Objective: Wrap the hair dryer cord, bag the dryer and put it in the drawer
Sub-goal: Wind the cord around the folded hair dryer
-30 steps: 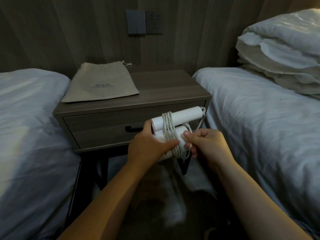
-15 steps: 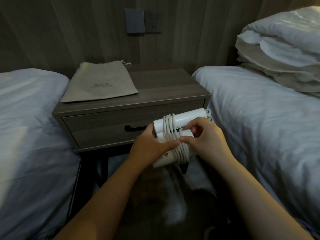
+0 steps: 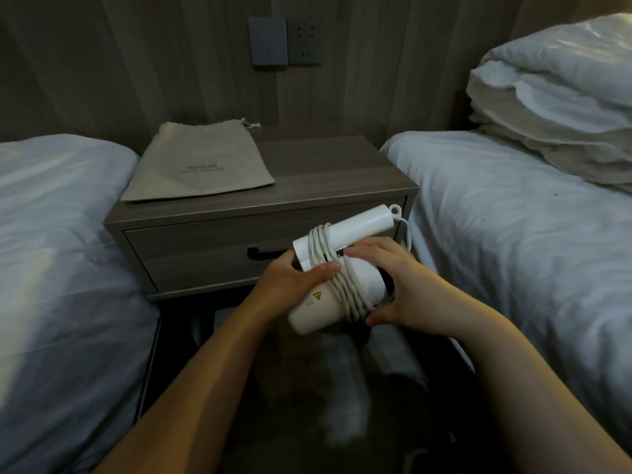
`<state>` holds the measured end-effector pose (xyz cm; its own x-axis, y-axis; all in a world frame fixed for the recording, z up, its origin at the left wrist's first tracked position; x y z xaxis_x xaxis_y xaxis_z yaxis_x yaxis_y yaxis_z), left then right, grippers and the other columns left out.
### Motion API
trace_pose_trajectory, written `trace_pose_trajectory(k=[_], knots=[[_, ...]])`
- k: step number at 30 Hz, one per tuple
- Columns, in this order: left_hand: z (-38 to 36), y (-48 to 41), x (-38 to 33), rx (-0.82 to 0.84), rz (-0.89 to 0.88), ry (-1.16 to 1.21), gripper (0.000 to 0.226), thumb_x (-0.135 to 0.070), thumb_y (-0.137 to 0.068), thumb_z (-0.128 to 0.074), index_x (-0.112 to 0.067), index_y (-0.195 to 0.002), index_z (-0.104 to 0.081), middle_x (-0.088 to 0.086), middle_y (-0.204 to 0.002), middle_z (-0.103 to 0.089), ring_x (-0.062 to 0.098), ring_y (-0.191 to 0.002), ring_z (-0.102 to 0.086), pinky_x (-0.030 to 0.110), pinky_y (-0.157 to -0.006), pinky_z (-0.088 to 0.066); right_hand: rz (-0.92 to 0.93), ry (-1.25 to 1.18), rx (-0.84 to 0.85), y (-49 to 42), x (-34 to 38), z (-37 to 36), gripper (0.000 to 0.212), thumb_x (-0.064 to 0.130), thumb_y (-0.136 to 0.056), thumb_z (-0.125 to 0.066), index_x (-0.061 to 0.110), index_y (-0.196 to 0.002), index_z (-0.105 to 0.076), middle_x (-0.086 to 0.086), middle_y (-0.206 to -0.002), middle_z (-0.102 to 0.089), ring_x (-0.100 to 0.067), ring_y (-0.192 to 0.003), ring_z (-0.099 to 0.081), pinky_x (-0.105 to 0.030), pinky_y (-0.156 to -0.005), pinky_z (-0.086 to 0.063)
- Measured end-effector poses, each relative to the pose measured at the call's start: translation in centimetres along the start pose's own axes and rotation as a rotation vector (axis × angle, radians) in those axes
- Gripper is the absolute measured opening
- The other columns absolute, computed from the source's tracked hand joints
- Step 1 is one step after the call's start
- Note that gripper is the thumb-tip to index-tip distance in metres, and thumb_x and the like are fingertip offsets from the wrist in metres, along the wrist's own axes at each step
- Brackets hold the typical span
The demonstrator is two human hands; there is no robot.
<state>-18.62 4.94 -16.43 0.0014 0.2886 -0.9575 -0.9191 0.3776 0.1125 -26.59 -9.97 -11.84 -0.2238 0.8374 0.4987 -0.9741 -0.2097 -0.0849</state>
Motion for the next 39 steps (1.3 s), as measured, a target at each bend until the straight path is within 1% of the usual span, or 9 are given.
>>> trace_pose_trajectory(k=[7, 10, 13, 17, 20, 25, 29, 34, 39], knots=[[-0.5, 0.0, -0.2, 0.09, -0.05, 0.007, 0.033, -0.051, -0.063, -0.073, -0.045, -0.088, -0.051, -0.021, -0.087, -0.059, -0.018, -0.063, -0.058, 0.004, -0.043, -0.041, 0.041, 0.249, -0.128, 0.0, 0.2, 0.7, 0.092, 0.048, -0.051, -0.083, 0.041, -0.133, -0.044, 0.014, -0.107, -0.025, -0.01, -0.106, -0.028, -0.029, -0.095, -0.037], [-1.0, -0.2, 0.1, 0.087, -0.066, 0.011, 0.031, -0.049, -0.065, -0.073, -0.046, -0.088, -0.052, -0.021, -0.087, -0.059, -0.005, -0.072, -0.062, 0.01, -0.051, -0.045, 0.049, 0.234, -0.116, 0.0, -0.4, 0.6, 0.093, 0.05, -0.05, -0.084, 0.04, -0.134, -0.045, 0.011, -0.103, -0.028, -0.011, -0.103, -0.029, -0.028, -0.094, -0.035], [-1.2, -0.2, 0.5, 0.046, -0.053, 0.043, 0.037, -0.048, -0.066, -0.074, -0.041, -0.098, -0.056, -0.021, -0.087, -0.06, -0.003, -0.078, -0.059, 0.012, -0.053, -0.044, 0.009, 0.191, -0.123, 0.1, -1.3, 0.5, 0.097, 0.045, -0.05, -0.085, 0.039, -0.137, -0.043, 0.007, -0.113, -0.035, -0.011, -0.109, -0.029, -0.028, -0.099, -0.032], [-1.0, -0.3, 1.1, 0.029, 0.055, 0.337, 0.033, -0.048, -0.075, -0.065, -0.029, -0.102, -0.061, -0.009, -0.087, -0.067, 0.004, -0.072, -0.066, 0.015, -0.052, -0.05, -0.099, -0.006, -0.531, 0.9, -1.8, 3.2, 0.105, 0.04, -0.044, -0.086, 0.022, -0.137, -0.041, -0.007, -0.134, -0.037, -0.014, -0.121, -0.029, -0.032, -0.103, -0.028], [-1.9, -0.4, 1.2, 0.123, 0.126, 0.483, 0.053, -0.063, -0.062, -0.06, -0.026, -0.099, -0.065, 0.007, -0.098, -0.072, 0.02, -0.09, -0.068, 0.034, -0.079, -0.055, -0.208, -0.283, -0.695, 1.1, -2.4, 3.3, 0.111, 0.04, -0.053, -0.083, 0.017, -0.145, -0.025, -0.005, -0.147, -0.028, -0.013, -0.134, -0.024, -0.029, -0.109, -0.022], [-3.3, -0.5, 0.7, 0.26, 0.128, 0.737, 0.035, -0.061, -0.076, -0.047, -0.039, -0.082, -0.074, 0.007, -0.092, -0.075, 0.023, -0.083, -0.069, 0.042, -0.083, -0.052, -0.211, -0.884, -0.418, -0.4, -3.0, 0.4, 0.108, 0.054, -0.062, -0.075, 0.02, -0.149, -0.021, -0.004, -0.153, -0.033, -0.018, -0.138, -0.034, -0.044, -0.114, -0.03], [-3.4, -0.5, 1.1, 0.319, 0.198, 0.748, 0.064, -0.064, -0.064, -0.055, -0.029, -0.118, -0.057, 0.01, -0.093, -0.075, 0.025, -0.081, -0.071, 0.037, -0.066, -0.058, -0.13, -0.977, -0.28, -0.8, -3.2, 0.0, 0.103, 0.067, -0.044, -0.08, 0.034, -0.134, -0.043, 0.002, -0.142, -0.048, -0.011, -0.131, -0.045, -0.031, -0.105, -0.039], [-4.0, -0.2, 1.2, 0.333, 0.193, 0.772, 0.06, -0.064, -0.063, -0.058, -0.026, -0.108, -0.066, 0.009, -0.092, -0.075, 0.021, -0.079, -0.071, 0.032, -0.063, -0.057, -0.078, -1.069, -0.148, -0.8, -3.4, -0.7, 0.1, 0.052, -0.052, -0.085, 0.018, -0.137, -0.044, -0.001, -0.133, -0.06, -0.018, -0.125, -0.053, -0.034, -0.102, -0.041], [-3.8, 0.0, 0.4, 0.253, 0.162, 0.725, 0.026, -0.058, -0.081, -0.045, -0.046, -0.076, -0.068, 0.001, -0.074, -0.076, 0.017, -0.066, -0.072, 0.032, -0.054, -0.057, -0.07, -1.095, -0.071, -1.0, -2.7, -1.6, 0.082, 0.039, -0.059, -0.085, 0.014, -0.13, -0.052, -0.006, -0.131, -0.061, -0.022, -0.124, -0.054, -0.036, -0.103, -0.041]])
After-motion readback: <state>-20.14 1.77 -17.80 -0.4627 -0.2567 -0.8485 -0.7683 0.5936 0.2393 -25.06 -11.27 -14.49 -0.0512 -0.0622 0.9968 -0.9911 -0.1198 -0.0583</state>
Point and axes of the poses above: each hand's wrist, its own y-axis away from the middle knuckle, its own z-axis out of the back of the hand, x = y × z, the point moved 7 cm from there along -y, towards the middle knuckle
